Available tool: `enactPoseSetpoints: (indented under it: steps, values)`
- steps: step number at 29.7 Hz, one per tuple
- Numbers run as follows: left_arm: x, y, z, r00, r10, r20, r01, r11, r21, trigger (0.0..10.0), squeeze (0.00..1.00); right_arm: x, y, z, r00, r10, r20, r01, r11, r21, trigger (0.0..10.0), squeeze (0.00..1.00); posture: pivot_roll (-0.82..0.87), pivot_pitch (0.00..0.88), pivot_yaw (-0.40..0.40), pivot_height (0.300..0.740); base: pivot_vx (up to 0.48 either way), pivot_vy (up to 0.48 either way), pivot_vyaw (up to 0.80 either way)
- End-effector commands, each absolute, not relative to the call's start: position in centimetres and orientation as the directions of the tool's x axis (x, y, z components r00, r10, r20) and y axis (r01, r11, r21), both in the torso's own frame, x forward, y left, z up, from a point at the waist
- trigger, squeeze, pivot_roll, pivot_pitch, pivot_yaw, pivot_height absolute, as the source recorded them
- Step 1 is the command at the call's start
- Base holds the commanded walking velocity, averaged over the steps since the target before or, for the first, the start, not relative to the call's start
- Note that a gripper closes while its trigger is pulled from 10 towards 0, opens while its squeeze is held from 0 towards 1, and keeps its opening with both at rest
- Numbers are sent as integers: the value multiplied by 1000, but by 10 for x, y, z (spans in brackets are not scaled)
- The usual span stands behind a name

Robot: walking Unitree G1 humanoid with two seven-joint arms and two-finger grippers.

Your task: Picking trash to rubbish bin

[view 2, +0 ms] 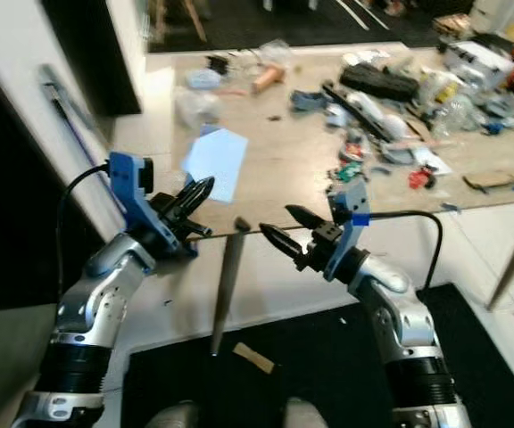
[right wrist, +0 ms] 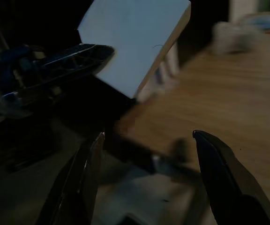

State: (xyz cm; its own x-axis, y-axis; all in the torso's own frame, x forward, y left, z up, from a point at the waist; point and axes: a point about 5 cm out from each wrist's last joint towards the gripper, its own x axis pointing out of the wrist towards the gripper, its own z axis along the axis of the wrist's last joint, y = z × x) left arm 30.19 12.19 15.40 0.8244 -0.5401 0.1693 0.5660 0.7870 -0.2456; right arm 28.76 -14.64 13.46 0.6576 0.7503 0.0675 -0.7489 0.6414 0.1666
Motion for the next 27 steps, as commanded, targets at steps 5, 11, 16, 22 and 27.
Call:
enactPoseSetpoints:
  steps: [5,11,16,22,27]
  values:
    - [301,120,151,820,-549,164,573,783,-244,10000,0,289,-149,131,663,748,34,-741,648,178,10000,0,-89,0,-8,740,0,0,-480]
    - [301,120,151,817,-554,162,577,781,-240,10000,0,289,-149,131,661,750,31,-742,647,176,10000,0,-90,0,-8,740,0,0,-800]
    - [302,118,150,812,-563,158,584,778,-232,10000,0,288,-148,132,658,752,30,-744,644,176,10000,0,-90,0,-8,740,0,0,-800]
    - [301,118,150,808,-568,156,589,775,-226,10000,0,289,-147,133,657,754,26,-746,643,174,10000,0,-90,0,-8,740,0,0,-800]
    - [301,118,150,806,-570,156,591,774,-225,10000,0,288,-146,134,656,754,24,-746,643,172,10000,0,-90,0,-9,740,0,0,-800]
